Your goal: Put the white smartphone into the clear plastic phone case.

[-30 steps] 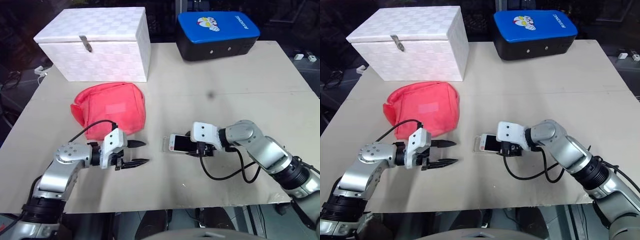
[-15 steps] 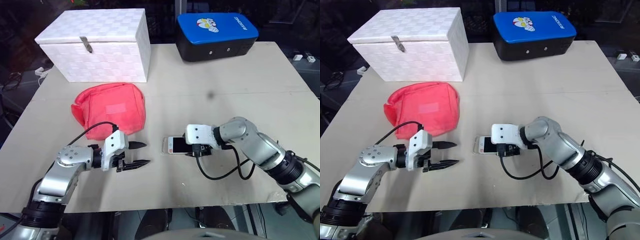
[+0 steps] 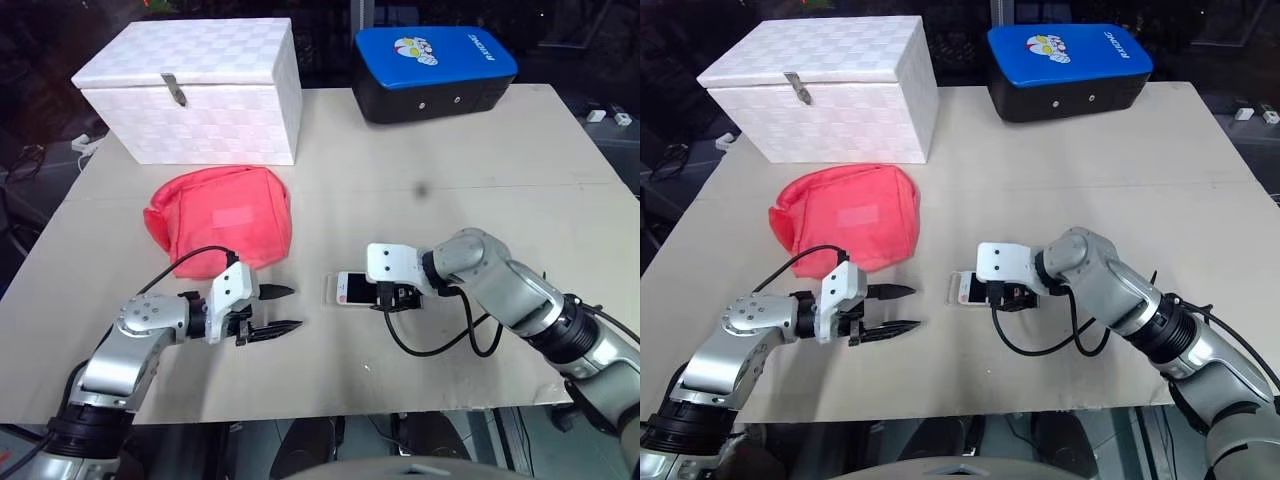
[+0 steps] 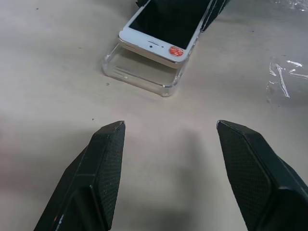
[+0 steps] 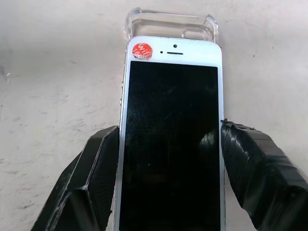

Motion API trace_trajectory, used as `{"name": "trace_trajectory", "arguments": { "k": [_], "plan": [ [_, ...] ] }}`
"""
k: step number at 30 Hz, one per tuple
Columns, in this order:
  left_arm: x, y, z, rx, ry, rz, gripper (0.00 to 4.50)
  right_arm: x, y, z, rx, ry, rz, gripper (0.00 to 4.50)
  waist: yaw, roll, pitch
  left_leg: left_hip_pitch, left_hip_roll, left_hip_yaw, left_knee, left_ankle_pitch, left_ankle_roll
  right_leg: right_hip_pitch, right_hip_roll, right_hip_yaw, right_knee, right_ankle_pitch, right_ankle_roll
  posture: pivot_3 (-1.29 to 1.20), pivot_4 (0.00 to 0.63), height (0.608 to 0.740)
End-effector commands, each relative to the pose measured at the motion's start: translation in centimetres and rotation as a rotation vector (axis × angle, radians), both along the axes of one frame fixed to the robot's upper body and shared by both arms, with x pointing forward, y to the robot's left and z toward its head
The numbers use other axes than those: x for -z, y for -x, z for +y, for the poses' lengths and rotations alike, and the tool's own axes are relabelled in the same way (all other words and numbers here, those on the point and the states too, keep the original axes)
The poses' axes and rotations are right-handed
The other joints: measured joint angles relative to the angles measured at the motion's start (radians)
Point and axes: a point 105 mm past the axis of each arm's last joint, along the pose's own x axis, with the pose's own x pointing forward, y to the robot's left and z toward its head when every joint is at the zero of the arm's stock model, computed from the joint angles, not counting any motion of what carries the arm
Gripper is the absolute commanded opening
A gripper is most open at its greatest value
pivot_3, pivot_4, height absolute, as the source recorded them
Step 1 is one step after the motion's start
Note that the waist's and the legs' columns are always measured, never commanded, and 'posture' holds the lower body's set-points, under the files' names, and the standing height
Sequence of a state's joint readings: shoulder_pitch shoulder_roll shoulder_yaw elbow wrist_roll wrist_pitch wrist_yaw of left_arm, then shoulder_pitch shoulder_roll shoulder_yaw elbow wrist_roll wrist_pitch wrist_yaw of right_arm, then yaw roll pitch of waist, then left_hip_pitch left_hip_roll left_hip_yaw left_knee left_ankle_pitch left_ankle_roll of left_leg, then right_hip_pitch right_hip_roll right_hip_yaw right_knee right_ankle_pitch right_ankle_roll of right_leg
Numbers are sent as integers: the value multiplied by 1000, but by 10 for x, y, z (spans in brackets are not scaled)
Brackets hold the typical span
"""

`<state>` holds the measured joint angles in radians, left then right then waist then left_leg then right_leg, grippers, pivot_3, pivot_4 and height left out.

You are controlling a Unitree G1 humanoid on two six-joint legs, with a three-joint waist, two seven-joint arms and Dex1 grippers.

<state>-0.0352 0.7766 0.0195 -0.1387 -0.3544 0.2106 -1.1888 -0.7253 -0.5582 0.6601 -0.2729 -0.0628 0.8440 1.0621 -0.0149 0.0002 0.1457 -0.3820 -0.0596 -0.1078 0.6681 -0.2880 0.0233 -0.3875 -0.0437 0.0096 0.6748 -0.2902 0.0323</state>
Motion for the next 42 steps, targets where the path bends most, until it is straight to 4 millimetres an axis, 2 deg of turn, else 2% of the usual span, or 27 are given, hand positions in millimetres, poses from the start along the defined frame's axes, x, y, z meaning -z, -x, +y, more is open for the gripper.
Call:
{"name": "trace_trajectory", "arguments": {
  "k": [1, 6, 13, 18, 22, 25, 26, 27, 30, 33, 34, 37, 40, 41, 42],
  "plan": [
    [-7, 1, -5, 17, 10, -32, 3044, 15, 1, -4, 48, 24, 79, 2760, -1, 0, 0, 0, 0, 0, 0, 0, 0, 0, 0, 0, 0, 0, 0, 0, 150, 740],
    [-6, 1, -5, 11, 13, -32, 3044, 17, 4, -2, 50, 24, 99, 2760, -1, 0, 0, 0, 0, 0, 0, 0, 0, 0, 0, 0, 1, 0, 0, 0, 150, 740],
    [-5, 2, -5, 10, 12, -31, 3044, 28, 10, -12, -117, 193, -16, 2760, 2, 0, 0, 0, 0, 1, 0, 0, 0, 0, 0, 0, 1, 0, 0, 0, 150, 740],
    [-5, 1, -6, 11, 11, -36, 3044, 35, 11, -10, -117, 216, 3, 2760, 3, -1, -1, 0, -1, 0, 0, 0, 0, 0, -1, 0, 1, 0, 0, 0, 150, 740],
    [-5, 1, -6, 10, 12, -39, 3044, 32, 8, -4, -56, 158, 45, 2760, 0, -2, -2, 1, -1, 0, 0, 0, 0, 0, -1, 0, 1, 0, 0, 0, 150, 740],
    [-4, 1, -6, 9, 12, -37, 3072, 25, 3, -2, -9, 111, 47, 4286, -3, -1, -2, 2, -1, 0, -1, 0, 0, 0, 0, 1, 2, 0, 0, 0, 150, 740],
    [-4, 1, -6, 8, 13, -37, 3072, 20, 1, 1, 5, 77, 33, 4454, -2, -1, -2, 1, -1, 1, -1, 0, 0, 0, 0, 1, 2, 0, 0, 0, 150, 740],
    [-4, 1, -6, 7, 13, -37, 3072, 16, 0, 3, 14, 55, 22, 4454, -1, -1, -2, 2, -1, 1, -1, 0, 0, 0, 0, 1, 2, 0, 0, 0, 150, 740],
    [-4, -2, -5, 1, 10, -41, 3072, -14, 3, 11, 23, -75, 7, 4454, -2, -1, -2, 0, -1, 1, -1, 0, 0, -1, 0, 1, 2, 0, 0, 0, 150, 740],
    [-5, -5, -5, -4, 15, -31, 3072, -43, 3, 10, 50, -194, -50, 4454, -1, 0, -1, -7, -1, 2, 0, 1, -1, -9, 0, 3, 4, 0, 0, 0, 150, 740],
    [-6, -7, -6, -2, 18, -26, 2819, -50, 3, 8, 76, -229, -57, 4485, 0, 0, -1, -9, -1, 2, 0, 1, -1, -11, 0, 2, 4, 0, 0, 0, 150, 740],
    [-7, -11, -7, 7, 21, -15, 1872, -57, 7, -5, 108, -255, -65, 3629, 4, -1, -1, -12, -1, 1, 0, 1, -2, -14, 0, 2, 4, 0, 0, 0, 150, 740],
    [-4, -17, -10, 22, -4, -11, 485, -50, 14, -20, 147, -261, -25, 2275, 5, -1, -1, -13, -1, 1, 0, 1, -1, -14, -1, 2, 3, 0, 0, 0, 150, 740],
    [-2, -19, -11, 28, -20, -9, 0, -46, 16, -24, 158, -258, -21, 1674, 6, -1, -1, -13, -1, 1, 0, 1, -1, -14, -1, 1, 3, 0, 0, 0, 150, 740],
    [-1, -23, -13, 29, -29, -12, 0, -42, 17, -26, 173, -266, -17, 1216, 3, -1, -1, -13, -1, 1, 0, 1, -1, -14, -1, 1, 3, 0, 0, 0, 150, 740]
  ]
}}
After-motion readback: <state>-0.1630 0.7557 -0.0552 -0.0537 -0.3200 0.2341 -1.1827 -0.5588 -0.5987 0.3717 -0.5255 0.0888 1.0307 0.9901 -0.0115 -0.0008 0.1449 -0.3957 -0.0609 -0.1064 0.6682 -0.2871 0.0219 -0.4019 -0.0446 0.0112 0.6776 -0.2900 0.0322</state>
